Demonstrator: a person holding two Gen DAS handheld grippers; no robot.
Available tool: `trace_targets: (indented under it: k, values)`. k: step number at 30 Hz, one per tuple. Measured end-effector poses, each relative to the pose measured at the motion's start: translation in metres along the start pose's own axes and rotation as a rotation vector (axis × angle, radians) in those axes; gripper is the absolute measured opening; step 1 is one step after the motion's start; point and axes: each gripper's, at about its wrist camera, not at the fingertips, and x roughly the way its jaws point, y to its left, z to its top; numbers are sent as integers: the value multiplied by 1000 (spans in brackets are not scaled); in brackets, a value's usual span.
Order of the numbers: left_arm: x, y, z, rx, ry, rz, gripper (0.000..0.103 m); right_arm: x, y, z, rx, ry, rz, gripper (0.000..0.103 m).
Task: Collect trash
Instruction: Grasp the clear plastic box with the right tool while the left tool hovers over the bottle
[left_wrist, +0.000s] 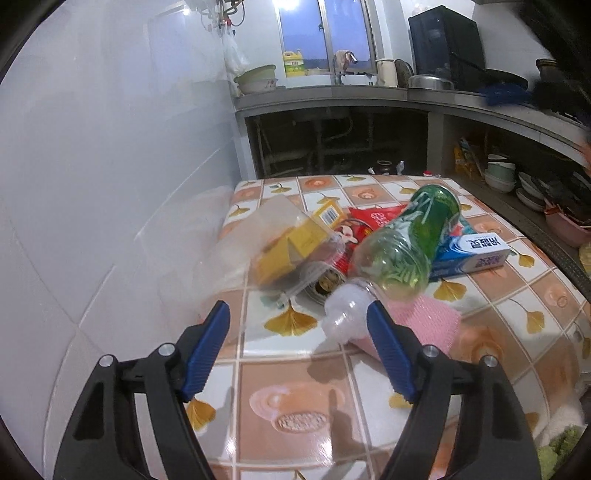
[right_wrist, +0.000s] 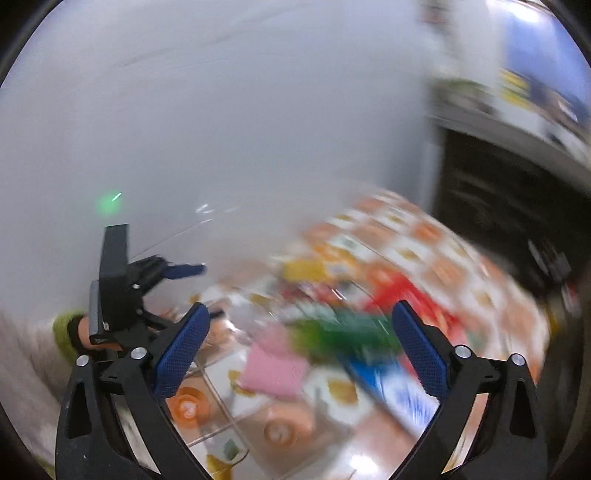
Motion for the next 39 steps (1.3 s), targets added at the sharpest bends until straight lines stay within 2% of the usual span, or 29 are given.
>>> trace_targets:
  k: [4,6,10,15,20,30,35,39]
  values:
    - [-5,-3,-12,-14,23,-21,85,68,4,44,-168,140,133,95]
    - [-7,-5,-17,-8,28,-24,88,109,7,61,-242,212,168,95]
    - [-6,-5,-24,-9,45,-46,91,175,20,72,-367,342,194,95]
    - [-5,-1,-25,-35,51,-74,92,225,22,66,-431,464,210,95]
    - [-3,5,-26,-63,57,-106,92,241,19,65,-459,502,202,95]
    - [3,10,-30,-84,77,-118,92,268,14,58,-523,597,176,95]
    - [3,13,-32,-91,82,-118,92,276,17,51,-552,591,176,95]
    - [3,14,-31,-97,78,-118,92,274,18,49,-567,562,167,89]
